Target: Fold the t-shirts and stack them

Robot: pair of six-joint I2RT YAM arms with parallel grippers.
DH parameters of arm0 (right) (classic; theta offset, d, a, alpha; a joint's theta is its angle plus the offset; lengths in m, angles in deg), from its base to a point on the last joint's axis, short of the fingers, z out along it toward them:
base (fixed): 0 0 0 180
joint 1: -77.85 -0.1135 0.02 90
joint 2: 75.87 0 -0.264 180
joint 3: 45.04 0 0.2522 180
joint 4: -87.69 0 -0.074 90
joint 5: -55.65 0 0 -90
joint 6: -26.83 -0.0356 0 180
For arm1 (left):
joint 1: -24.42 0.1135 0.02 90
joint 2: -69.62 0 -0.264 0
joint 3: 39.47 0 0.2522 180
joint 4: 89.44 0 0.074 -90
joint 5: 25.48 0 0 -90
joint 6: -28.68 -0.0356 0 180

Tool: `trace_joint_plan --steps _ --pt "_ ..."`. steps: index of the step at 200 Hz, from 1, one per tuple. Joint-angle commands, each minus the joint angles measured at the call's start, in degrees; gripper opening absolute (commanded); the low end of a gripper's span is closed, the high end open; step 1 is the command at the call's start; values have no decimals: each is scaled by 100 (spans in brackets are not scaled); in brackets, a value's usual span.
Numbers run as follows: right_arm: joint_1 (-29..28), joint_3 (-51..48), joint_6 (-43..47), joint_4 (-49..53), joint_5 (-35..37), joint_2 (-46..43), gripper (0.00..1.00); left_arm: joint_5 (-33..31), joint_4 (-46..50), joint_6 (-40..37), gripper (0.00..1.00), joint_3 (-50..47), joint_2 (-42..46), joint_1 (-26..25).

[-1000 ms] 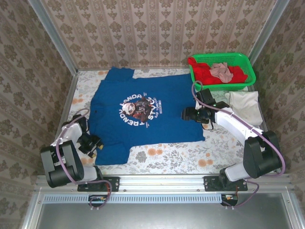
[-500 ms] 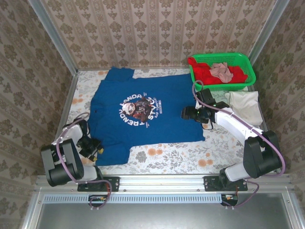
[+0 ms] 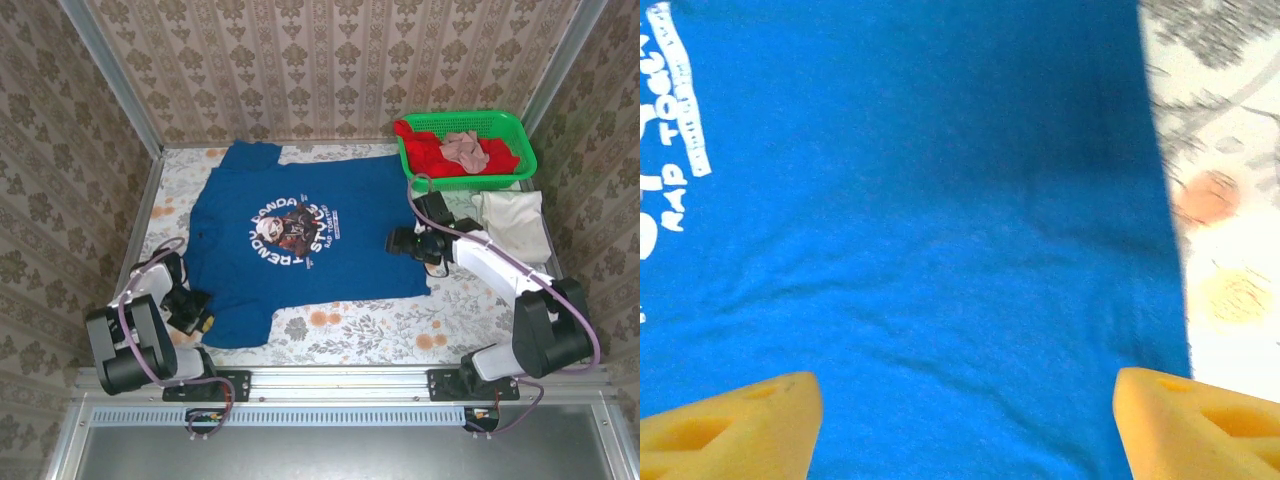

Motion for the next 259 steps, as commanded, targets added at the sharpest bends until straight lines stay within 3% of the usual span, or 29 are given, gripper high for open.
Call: trace_joint_plan --steps 1,32,48,88,157,185,199,226,259 --pt "102 -212 -428 503 477 -433 76 38 -153 216 0 -440 131 -46" --pt "335 -464 -958 1066 580 -454 70 83 210 527 0 -398 903 -109" --pt "507 -596 -1072 1023 338 -349 62 83 340 677 0 -370 1203 -127" --pt "609 -679 -1219 1065 68 135 50 66 383 699 0 -321 1308 -132" --pt "722 -962 -1158 738 -418 472 48 4 235 672 0 -334 1226 -143" --pt "757 -986 -1068 535 -675 625 42 81 100 771 0 -413 1236 -153" --pt "755 -965 -1037 514 -725 667 34 120 42 817 0 -443 1253 -152" --pt "760 -957 -1046 643 -558 471 1 64 157 861 0 -339 1382 -158" --pt "768 -818 -1093 1215 -289 11 0 -245 1014 957 0 -88 1937 -171"
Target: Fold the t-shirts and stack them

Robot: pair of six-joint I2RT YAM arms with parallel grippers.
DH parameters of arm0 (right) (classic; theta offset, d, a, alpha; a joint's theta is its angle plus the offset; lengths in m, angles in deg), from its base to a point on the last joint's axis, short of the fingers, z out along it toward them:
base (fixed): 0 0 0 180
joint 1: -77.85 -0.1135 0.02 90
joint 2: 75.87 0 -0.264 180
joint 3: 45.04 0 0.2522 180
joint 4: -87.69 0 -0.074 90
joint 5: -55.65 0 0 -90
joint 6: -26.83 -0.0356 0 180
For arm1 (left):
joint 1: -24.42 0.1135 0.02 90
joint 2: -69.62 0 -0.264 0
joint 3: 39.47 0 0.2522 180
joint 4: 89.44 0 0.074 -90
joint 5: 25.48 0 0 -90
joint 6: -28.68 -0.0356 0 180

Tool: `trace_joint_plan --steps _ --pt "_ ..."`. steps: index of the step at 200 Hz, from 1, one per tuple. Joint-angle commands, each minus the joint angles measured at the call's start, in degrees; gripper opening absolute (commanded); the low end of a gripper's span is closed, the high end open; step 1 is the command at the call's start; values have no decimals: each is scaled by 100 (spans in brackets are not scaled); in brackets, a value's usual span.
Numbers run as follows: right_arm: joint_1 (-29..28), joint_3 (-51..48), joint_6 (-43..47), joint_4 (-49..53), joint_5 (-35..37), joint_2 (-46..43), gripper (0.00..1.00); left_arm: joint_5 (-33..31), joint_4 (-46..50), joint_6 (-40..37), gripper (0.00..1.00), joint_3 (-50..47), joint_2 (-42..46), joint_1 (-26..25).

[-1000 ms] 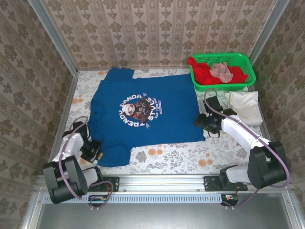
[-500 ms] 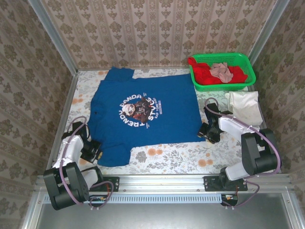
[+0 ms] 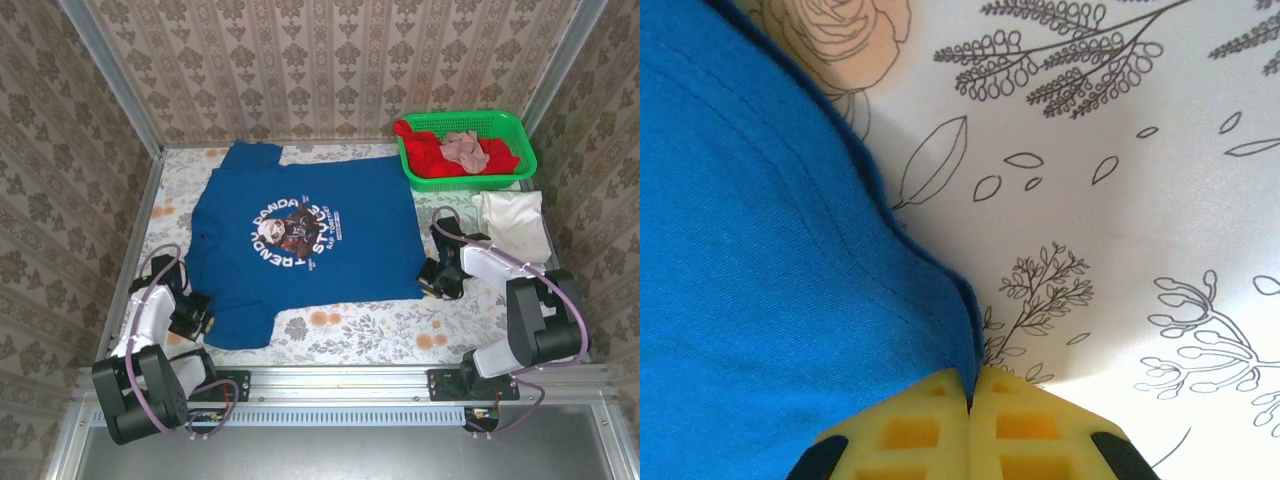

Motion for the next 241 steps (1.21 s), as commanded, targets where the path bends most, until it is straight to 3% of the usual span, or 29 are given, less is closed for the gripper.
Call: trace_joint_plan --steps 1,41,97,159,241 --pt "-28 112 -45 429 123 -337 0 -248 823 193 0 270 445 -46" --pt "12 375 -186 1215 278 -943 0 -258 1409 310 0 724 844 -55" --pt "60 1445 -64 1621 446 -588 0 -343 1287 62 0 2100 -297 -395" --pt "87 2343 -267 2129 827 134 0 -233 1239 -165 0 3226 -1316 -414" --pt "118 3548 205 2126 901 1094 0 -82 1241 -580 0 4619 -2612 -433"
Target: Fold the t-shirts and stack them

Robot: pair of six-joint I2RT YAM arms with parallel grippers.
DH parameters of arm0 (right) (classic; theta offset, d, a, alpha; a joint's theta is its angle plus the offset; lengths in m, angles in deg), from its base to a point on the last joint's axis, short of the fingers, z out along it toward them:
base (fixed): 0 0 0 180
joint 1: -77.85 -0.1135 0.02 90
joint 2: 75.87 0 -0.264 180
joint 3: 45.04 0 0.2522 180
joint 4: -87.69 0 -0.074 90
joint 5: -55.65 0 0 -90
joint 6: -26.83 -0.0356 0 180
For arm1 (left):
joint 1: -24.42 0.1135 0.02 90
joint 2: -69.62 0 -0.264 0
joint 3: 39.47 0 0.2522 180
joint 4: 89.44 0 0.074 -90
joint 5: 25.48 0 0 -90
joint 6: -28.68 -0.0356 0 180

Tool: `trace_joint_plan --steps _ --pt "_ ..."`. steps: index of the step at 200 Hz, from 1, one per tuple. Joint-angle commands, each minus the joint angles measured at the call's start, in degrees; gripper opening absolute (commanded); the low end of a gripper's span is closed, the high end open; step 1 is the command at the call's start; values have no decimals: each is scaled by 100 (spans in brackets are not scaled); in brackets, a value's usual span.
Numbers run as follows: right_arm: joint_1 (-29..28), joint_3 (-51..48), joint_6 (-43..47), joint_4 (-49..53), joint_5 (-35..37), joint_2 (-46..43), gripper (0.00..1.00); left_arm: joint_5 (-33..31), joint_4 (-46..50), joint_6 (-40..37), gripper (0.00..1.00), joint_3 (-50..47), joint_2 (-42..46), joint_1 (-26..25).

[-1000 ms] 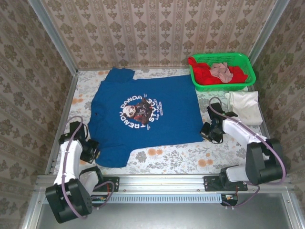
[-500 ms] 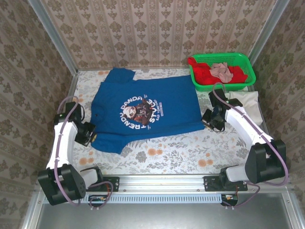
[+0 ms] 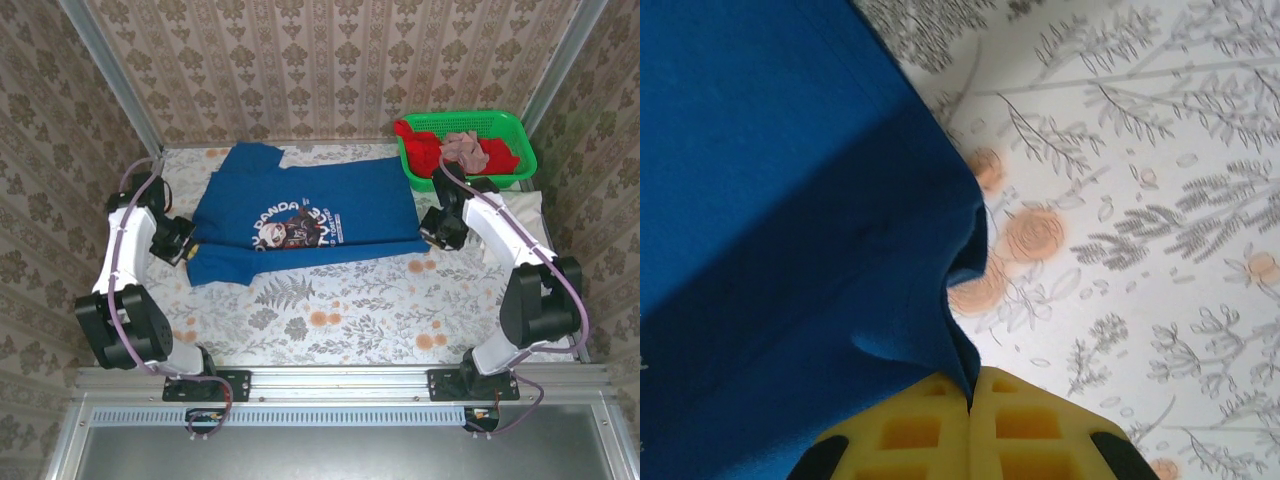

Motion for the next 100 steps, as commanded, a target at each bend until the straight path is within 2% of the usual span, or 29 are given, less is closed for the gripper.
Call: trace_joint_plan --steps 1,100 --pt "46 397 239 295 246 302 0 4 95 -180 0 301 -188 -27" --pt "91 1242 641 262 453 1334 0 27 -170 -634 0 1410 -1466 -89"
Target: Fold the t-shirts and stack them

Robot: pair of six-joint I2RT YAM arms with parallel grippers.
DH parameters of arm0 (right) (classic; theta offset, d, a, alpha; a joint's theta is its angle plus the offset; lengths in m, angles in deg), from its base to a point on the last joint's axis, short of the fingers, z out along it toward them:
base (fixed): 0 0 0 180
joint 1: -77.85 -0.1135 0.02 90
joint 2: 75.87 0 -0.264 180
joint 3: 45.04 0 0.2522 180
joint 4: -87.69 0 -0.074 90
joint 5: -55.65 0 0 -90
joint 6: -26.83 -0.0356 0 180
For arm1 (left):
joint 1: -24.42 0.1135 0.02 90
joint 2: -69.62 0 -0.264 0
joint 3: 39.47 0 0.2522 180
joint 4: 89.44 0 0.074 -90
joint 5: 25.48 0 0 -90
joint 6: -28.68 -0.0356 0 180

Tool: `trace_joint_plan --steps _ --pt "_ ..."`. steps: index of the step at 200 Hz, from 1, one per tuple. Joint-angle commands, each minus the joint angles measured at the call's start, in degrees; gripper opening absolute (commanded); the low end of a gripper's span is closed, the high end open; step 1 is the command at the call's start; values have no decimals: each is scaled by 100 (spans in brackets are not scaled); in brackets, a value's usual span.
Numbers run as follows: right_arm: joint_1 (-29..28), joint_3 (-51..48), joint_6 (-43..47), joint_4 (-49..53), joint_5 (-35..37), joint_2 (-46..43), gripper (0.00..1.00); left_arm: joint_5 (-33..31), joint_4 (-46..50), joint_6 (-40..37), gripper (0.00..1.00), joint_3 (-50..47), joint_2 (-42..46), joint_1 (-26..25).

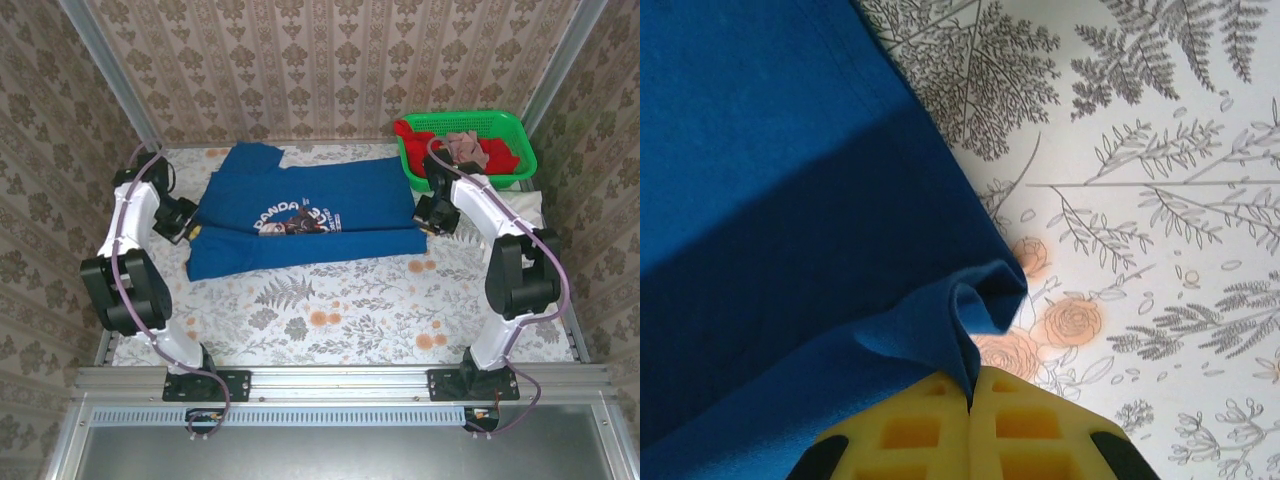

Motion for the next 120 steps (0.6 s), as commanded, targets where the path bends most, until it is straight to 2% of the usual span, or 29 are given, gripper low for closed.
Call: trace_joint_plan --steps 1,120 --pt "89 316 197 239 282 240 0 -29 -67 -280 0 283 -221 7" --pt "131 1008 525 174 457 1130 0 -226 -343 -467 0 1157 -1312 -84"
